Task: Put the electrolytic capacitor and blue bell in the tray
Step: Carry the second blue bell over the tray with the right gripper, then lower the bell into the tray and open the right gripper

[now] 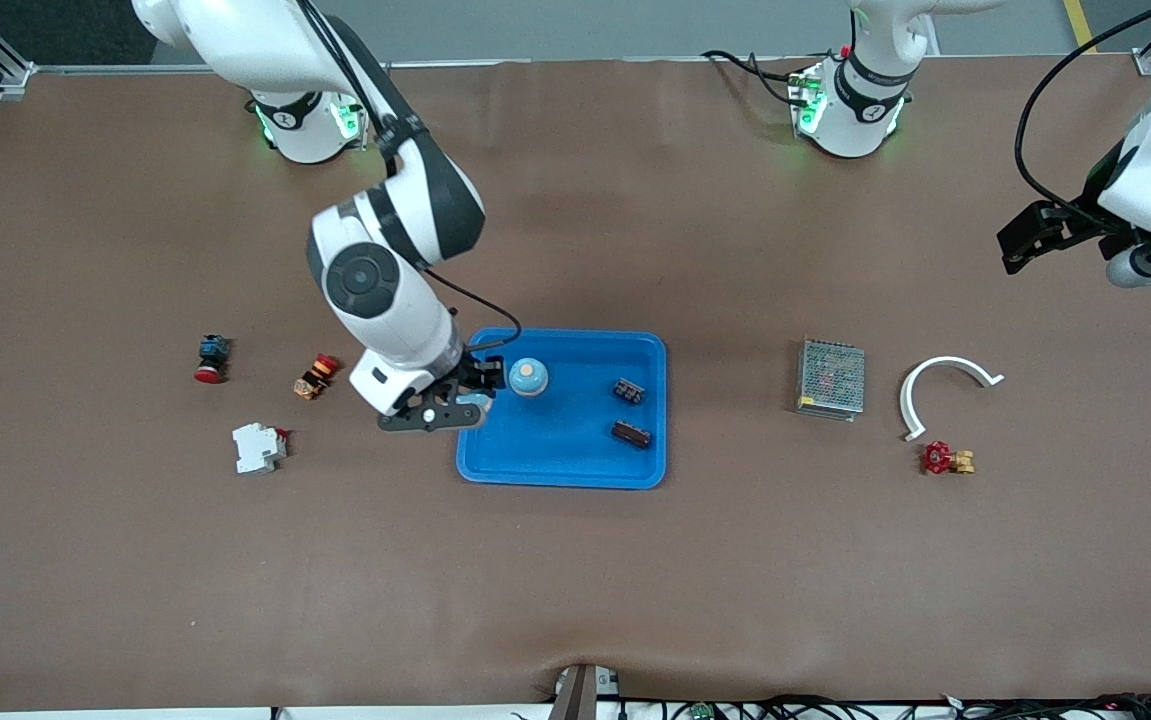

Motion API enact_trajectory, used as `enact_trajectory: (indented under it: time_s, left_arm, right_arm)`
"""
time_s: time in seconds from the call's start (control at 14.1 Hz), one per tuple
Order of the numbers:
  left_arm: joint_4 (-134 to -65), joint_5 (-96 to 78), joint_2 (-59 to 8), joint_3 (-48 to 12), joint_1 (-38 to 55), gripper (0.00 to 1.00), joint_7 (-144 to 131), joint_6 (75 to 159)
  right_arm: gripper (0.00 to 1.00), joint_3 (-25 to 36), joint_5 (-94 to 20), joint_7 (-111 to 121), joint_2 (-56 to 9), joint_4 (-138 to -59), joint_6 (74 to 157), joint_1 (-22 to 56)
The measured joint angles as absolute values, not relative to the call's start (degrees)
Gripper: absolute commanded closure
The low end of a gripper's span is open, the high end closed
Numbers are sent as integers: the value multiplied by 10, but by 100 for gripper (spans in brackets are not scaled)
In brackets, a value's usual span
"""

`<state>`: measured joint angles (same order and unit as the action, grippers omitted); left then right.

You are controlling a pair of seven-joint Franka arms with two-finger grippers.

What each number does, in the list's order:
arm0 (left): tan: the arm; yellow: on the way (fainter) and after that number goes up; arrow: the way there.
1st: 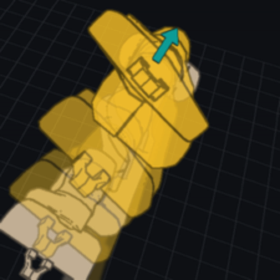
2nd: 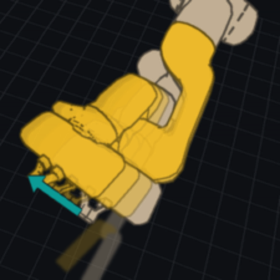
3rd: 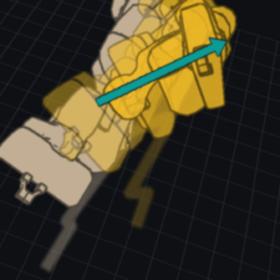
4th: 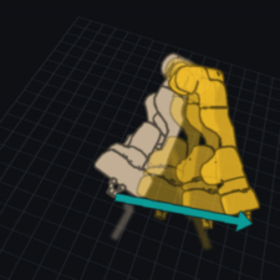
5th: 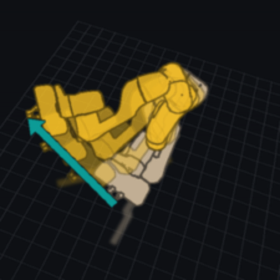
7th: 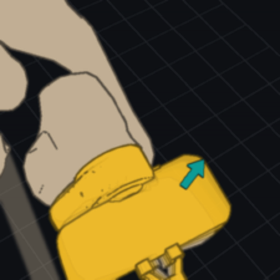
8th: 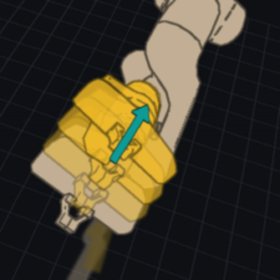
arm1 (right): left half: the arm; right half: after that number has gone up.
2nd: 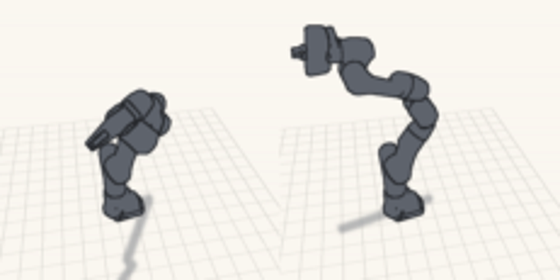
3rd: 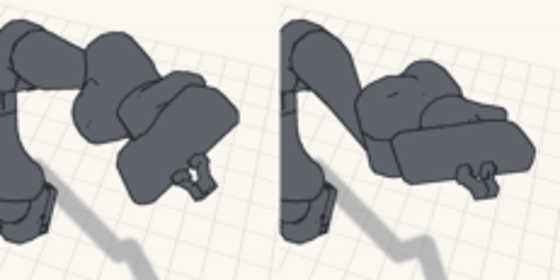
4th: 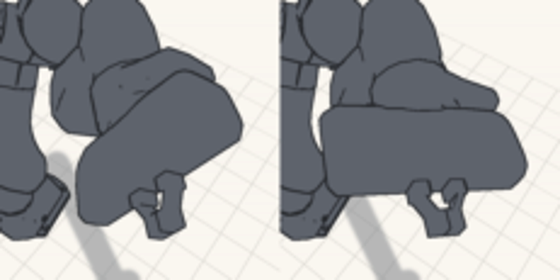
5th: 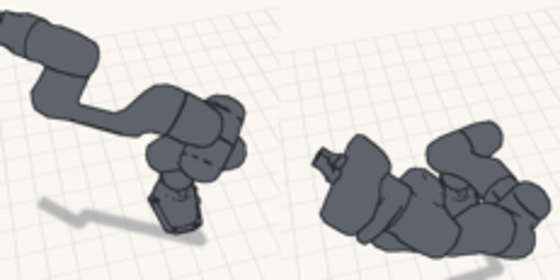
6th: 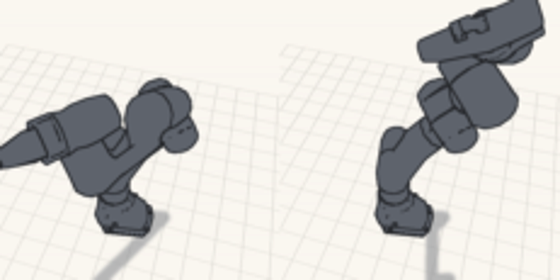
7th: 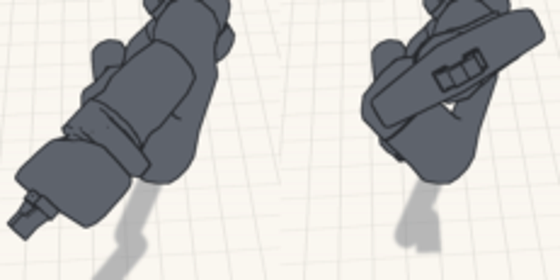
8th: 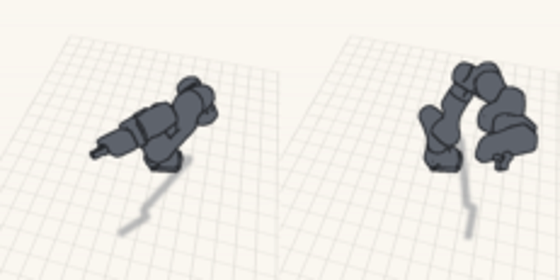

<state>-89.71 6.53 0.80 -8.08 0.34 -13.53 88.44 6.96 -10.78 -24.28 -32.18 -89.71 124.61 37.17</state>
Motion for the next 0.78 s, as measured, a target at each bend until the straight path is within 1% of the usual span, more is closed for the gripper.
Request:
enact_trajectory:
  time_s: [0.36, 0.78]
  left_arm:
    - [-899, 65, 9, -81, 6, 0, -135, 885]
    - [-894, 53, 14, -82, 7, 0, -135, 885]
  right_arm:
    - [63, 70, -113, -271, -391, -879, 1312, 403]
    - [63, 71, -113, -271, -434, -874, 1362, 406]
